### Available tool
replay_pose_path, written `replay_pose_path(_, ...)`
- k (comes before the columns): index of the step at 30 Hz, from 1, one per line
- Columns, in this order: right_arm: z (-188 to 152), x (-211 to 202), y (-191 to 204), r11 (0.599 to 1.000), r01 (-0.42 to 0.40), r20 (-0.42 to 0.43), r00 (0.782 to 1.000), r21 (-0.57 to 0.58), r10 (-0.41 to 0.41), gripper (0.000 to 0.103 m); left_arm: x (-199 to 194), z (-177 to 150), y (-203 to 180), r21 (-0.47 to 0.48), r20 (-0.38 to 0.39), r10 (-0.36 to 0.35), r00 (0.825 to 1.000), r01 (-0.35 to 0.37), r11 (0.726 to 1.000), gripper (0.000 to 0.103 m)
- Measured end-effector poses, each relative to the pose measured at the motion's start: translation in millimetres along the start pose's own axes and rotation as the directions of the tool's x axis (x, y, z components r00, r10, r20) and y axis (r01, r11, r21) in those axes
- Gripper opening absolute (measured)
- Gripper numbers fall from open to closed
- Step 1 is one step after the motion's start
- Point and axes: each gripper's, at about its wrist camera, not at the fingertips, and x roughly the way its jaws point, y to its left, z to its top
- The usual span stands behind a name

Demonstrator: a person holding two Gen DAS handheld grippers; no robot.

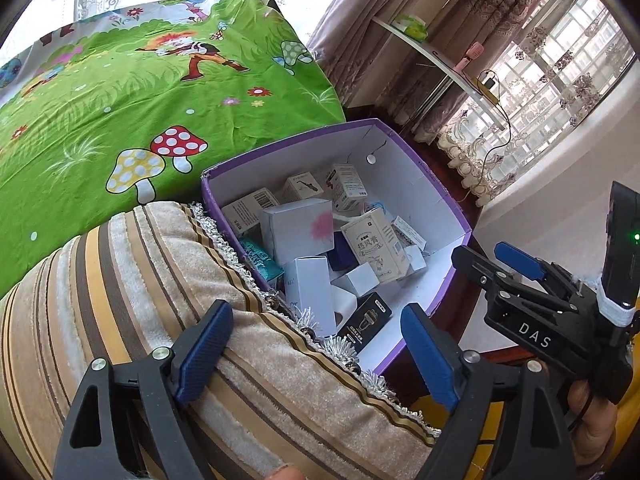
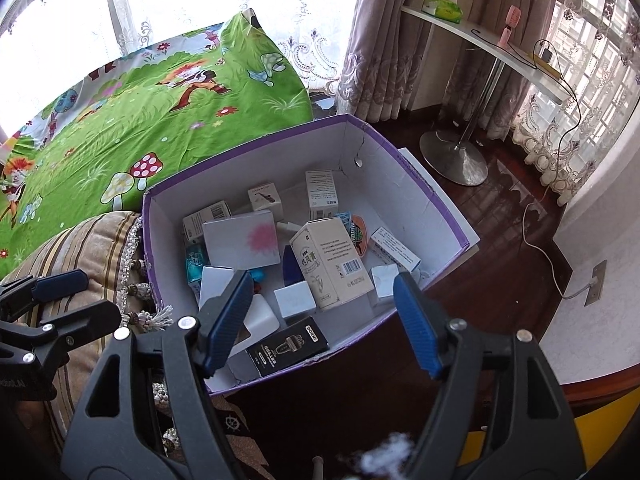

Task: Organize rigid objects

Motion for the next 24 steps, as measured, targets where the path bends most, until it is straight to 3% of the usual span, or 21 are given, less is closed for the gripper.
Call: replay_pose_path(24,-1.5,3.7,-0.9,1.000,-0.009,-0.015,1.000,0.005,0.009,0.075,3.7,0.3,-2.0,0.008,-0.010,0.001,1.000,-0.001,1.000,0.092)
